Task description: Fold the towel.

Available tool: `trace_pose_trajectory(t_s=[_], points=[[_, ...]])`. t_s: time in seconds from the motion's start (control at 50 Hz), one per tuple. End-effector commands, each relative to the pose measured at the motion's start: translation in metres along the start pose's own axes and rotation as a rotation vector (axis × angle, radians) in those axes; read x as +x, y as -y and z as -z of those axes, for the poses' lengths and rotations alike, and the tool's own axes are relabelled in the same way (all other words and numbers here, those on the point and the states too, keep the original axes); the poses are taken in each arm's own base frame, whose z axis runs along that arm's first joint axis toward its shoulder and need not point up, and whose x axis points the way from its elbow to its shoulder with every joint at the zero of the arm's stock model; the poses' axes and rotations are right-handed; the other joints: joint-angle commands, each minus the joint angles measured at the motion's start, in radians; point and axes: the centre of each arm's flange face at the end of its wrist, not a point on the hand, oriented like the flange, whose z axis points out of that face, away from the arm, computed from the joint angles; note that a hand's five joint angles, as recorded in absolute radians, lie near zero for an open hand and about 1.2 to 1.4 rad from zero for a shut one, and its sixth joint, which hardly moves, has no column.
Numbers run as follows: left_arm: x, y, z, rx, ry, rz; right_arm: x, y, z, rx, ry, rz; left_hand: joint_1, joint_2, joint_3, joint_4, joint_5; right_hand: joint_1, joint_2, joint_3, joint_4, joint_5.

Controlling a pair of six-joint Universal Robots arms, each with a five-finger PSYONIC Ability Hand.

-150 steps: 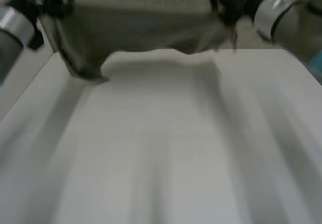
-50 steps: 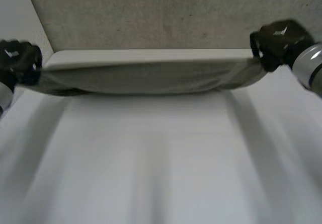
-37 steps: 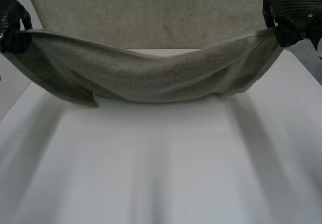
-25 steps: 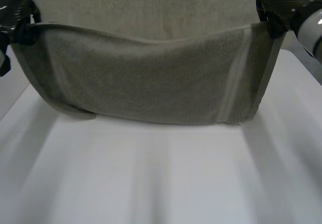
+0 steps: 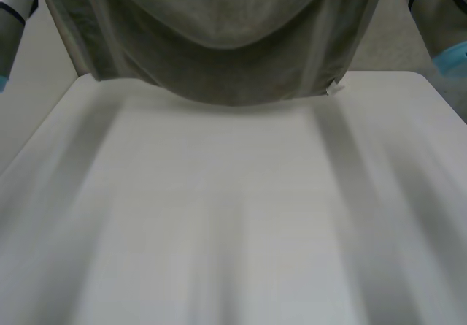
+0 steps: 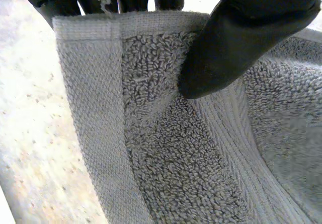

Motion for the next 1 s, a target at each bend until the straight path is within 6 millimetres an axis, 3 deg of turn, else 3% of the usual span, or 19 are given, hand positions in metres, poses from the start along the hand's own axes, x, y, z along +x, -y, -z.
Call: trace_pose_trajectory(t_s=[0.02,0.04,0.08,0.14,0.24,0.3,0.4,0.46,0.5,0.52,0.56,0.7,0.8,0.84,0.86,0.9,1.0], points=[[0.016,-0.055,0.048,-0.218,-0.069,0.069,-0.033,-0.043,0.028,-0.223,0.233,-0.011,0.132,0.05,0.052,0.033,0.089,0.061,0.057,0.069,0.056,0.034],[0.016,-0.055,0.049,-0.219,-0.069,0.069,-0.033,-0.043,0.028,-0.224,0.233,-0.011,0.132,0.05,0.052,0.033,0.089,0.061,0.057,0.069,0.056,0.034],[0.014,-0.079,0.078,-0.322,-0.104,0.099,-0.044,-0.067,0.045,-0.349,0.328,0.015,0.132,0.05,0.052,0.033,0.089,0.061,0.057,0.069,0.056,0.034],[0.013,-0.088,0.092,-0.367,-0.119,0.111,-0.043,-0.081,0.061,-0.442,0.39,0.04,0.132,0.05,0.052,0.033,0.089,0.061,0.057,0.069,0.056,0.034],[0.01,-0.108,0.145,-0.511,-0.163,0.126,-0.04,-0.085,0.08,-0.506,0.441,0.042,0.132,0.05,0.052,0.033,0.089,0.061,0.057,0.069,0.056,0.034],[0.01,-0.108,0.155,-0.534,-0.171,0.126,-0.034,-0.076,0.093,-0.515,0.47,0.026,0.132,0.05,0.052,0.033,0.089,0.061,0.057,0.069,0.056,0.034],[0.009,-0.082,0.18,-0.542,-0.2,0.129,-0.019,-0.057,0.112,-0.516,0.477,0.009,0.132,0.05,0.052,0.033,0.089,0.061,0.057,0.069,0.056,0.034],[0.006,-0.073,0.184,-0.532,-0.199,0.128,-0.012,-0.042,0.122,-0.512,0.465,0.002,0.132,0.05,0.052,0.033,0.089,0.061,0.057,0.069,0.056,0.034],[-0.001,-0.049,0.185,-0.489,-0.192,0.109,-0.008,-0.032,0.126,-0.502,0.453,0.004,0.132,0.05,0.052,0.033,0.089,0.061,0.057,0.069,0.056,0.034],[-0.001,-0.049,0.185,-0.489,-0.192,0.109,-0.001,-0.021,0.129,-0.487,0.435,0.013,0.132,0.05,0.052,0.033,0.089,0.061,0.057,0.069,0.056,0.034],[-0.005,-0.029,0.184,-0.447,-0.181,0.116,0.005,-0.013,0.131,-0.476,0.416,0.022,0.132,0.05,0.052,0.033,0.089,0.061,0.057,0.069,0.056,0.034],[-0.009,-0.013,0.177,-0.403,-0.159,0.191,0.023,-0.012,0.131,-0.476,0.365,0.04,0.132,0.05,0.052,0.033,0.089,0.061,0.057,0.069,0.056,0.034],[-0.011,-0.021,0.173,-0.407,-0.158,0.212,0.017,-0.026,0.129,-0.5,0.384,0.03,0.132,0.05,0.052,0.033,0.089,0.061,0.057,0.069,0.056,0.034],[-0.007,-0.046,0.17,-0.433,-0.174,0.242,0.004,-0.049,0.124,-0.531,0.413,0.024,0.132,0.05,0.052,0.033,0.089,0.061,0.057,0.069,0.056,0.034],[-0.007,-0.046,0.17,-0.433,-0.174,0.242,0.004,-0.05,0.124,-0.531,0.413,0.024,0.132,0.05,0.052,0.033,0.089,0.061,0.057,0.069,0.056,0.034],[-0.004,-0.057,0.165,-0.437,-0.185,0.252,-0.002,-0.069,0.117,-0.533,0.409,0.025,0.132,0.05,0.052,0.033,0.089,0.061,0.057,0.069,0.056,0.034],[0.002,-0.102,0.147,-0.468,-0.21,0.289,-0.015,-0.096,0.101,-0.504,0.355,0.059,0.132,0.05,0.052,0.033,0.089,0.061,0.057,0.069,0.056,0.034]])
